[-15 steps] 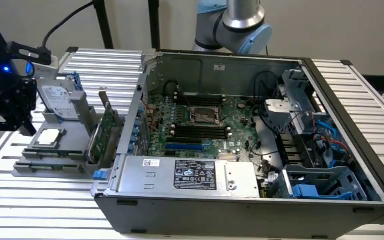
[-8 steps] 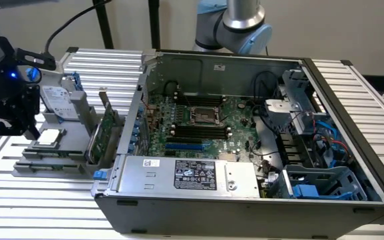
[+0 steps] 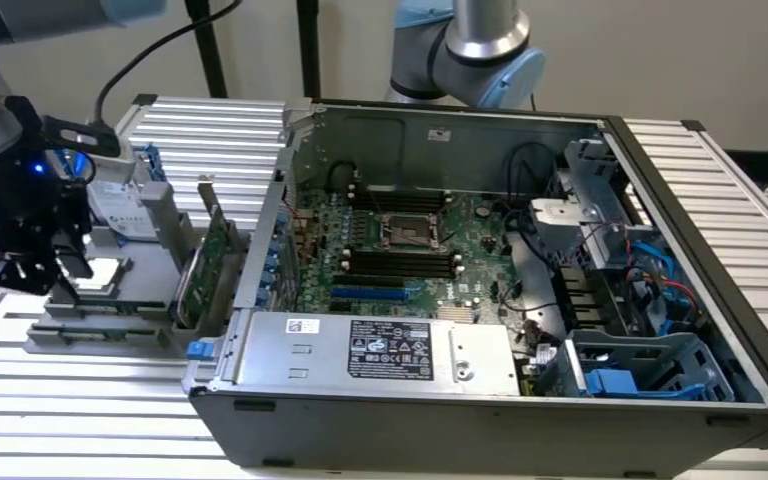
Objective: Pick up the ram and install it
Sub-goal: 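Pick up the ram and move it above insertion slot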
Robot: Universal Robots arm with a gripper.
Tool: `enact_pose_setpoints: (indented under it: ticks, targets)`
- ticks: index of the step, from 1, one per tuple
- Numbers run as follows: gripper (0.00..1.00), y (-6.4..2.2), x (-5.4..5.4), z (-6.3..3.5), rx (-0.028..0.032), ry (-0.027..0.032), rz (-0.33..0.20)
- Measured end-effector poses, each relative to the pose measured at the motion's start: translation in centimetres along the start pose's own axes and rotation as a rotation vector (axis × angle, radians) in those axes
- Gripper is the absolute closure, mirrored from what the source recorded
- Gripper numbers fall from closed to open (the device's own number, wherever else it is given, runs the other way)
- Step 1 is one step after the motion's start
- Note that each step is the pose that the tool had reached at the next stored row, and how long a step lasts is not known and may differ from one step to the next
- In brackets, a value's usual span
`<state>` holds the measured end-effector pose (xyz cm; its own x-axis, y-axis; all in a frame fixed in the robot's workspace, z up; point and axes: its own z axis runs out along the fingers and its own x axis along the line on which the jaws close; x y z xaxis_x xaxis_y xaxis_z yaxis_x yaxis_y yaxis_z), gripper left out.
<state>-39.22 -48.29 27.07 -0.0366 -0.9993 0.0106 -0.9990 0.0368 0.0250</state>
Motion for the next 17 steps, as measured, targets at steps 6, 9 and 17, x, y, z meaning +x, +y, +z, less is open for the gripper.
enact_pose_setpoints:
  ticks: [6, 9, 17]
  targets:
    - [0.00, -0.15, 0.5, 1.10, 0.0001, 0.0003, -0.010]
    - [0.00, -0.23, 0.7, 1.64, 0.0001, 0.0003, -0.012]
    - [0.00, -0.48, 1.1, 3.09, 0.0000, 0.0005, -0.016]
